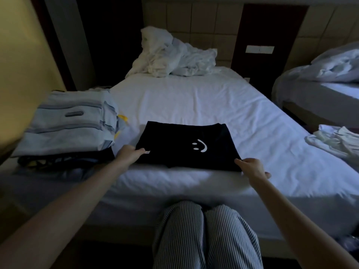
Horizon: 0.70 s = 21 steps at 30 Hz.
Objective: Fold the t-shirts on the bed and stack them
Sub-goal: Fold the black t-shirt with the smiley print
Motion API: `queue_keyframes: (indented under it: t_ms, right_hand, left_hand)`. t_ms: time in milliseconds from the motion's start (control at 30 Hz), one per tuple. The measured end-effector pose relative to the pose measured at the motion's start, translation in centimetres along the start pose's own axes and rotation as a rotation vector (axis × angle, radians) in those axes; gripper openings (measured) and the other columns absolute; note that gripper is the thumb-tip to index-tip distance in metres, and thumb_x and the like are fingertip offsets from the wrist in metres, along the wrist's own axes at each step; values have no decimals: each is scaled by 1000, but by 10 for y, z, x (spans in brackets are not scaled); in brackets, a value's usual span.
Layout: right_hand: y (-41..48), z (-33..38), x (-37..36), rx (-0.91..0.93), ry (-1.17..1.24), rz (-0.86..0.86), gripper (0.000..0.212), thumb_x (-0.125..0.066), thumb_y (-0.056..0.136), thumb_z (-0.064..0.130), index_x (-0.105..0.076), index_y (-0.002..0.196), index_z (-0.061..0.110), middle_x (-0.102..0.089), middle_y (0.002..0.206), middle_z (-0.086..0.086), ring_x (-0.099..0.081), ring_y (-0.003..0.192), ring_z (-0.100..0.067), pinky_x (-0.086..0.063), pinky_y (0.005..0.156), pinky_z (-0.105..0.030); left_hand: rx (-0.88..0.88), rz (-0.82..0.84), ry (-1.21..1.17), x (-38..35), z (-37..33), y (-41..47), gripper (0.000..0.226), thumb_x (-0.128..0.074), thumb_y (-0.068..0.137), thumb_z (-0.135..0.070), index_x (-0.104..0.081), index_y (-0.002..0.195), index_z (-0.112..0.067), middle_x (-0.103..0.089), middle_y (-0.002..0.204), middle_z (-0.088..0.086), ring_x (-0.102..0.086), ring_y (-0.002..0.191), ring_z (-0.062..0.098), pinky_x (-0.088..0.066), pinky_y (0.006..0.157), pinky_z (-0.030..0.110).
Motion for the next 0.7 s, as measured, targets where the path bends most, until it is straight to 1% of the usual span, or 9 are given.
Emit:
queue_keyframes:
  t_ms: [67,133,200,267,367,433,533,600,700]
  right_hand:
    - [0,-6,-4,-35,-51,11,34,-52,86,34,-52,59,13,-51,59,-4,-51,72,-24,-21,78,-37]
    - [-5,-2,-10,-34,-163,14,25,-51,84,30,-55,67,13,-51,68,-5,-49,96,-28,-23,84,-37]
    - [-7,9,-15,11,-287,-45,20,-51,84,28,-56,91,11,-57,93,-10,-39,115,-31,-23,95,-38]
    - [-9,27,-16,139,-323,-130,33,-51,86,27,-48,113,8,-48,122,-16,-29,124,-32,-21,101,-40]
    - [-10,63,-27,505,-326,-154,42,-47,92,30,-44,131,14,-41,137,-9,-23,132,-27,-17,104,-37]
    - [-5,84,-48,724,-454,-28,44,-40,97,37,-41,138,22,-36,146,-1,-16,139,-23,-12,109,-39]
    - [18,99,-80,768,-615,198,49,-26,99,49,-26,146,35,-15,157,8,2,145,-26,3,114,-47]
    - [42,101,-88,700,-643,262,49,-21,98,52,-19,146,43,-7,158,11,7,145,-27,8,113,-51]
    - [77,86,-89,585,-575,286,47,-20,97,54,-15,144,50,-1,158,13,8,145,-21,10,113,-52]
  left_hand:
    - [-43,-24,148,-1,5,0,47,-60,91,-28,-29,59,-13,-23,55,4,-30,50,21,-21,53,30]
    - [-78,-41,315,-2,6,-5,45,-58,92,-32,-37,60,-9,-27,52,3,-35,47,22,-23,52,29]
    - [-120,-81,501,-4,-1,-12,41,-57,92,-39,-56,94,2,-50,70,10,-56,73,32,-37,61,33]
    - [-208,-206,724,-7,-20,-17,58,-56,92,-42,-40,129,-1,-54,113,19,-48,112,40,-41,86,42]
    - [-538,-313,718,-31,-63,-25,47,-47,93,-39,-45,130,-9,-50,127,15,-40,122,35,-33,97,42]
    - [-700,-216,658,-58,-83,-18,61,-26,86,-51,-57,122,-12,-57,126,8,-44,122,29,-34,98,38]
    - [-815,73,688,-99,-105,1,65,-18,90,-56,-49,136,-22,-47,142,1,-35,136,22,-27,109,36]
    - [-759,236,846,-111,-104,28,49,-22,99,-50,-28,146,-37,-27,155,-7,-16,145,22,-12,116,43]
    - [-485,265,913,-95,-76,71,52,-18,94,-63,-10,145,-52,-8,159,-14,-3,147,24,-1,116,53]
Point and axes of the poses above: each hand's wrist, its own y-axis towards the middle knuckle, its own x-axis out of the back of the hand, z = x × y, the point moved 4 cm from there along y, towards the middle knuckle
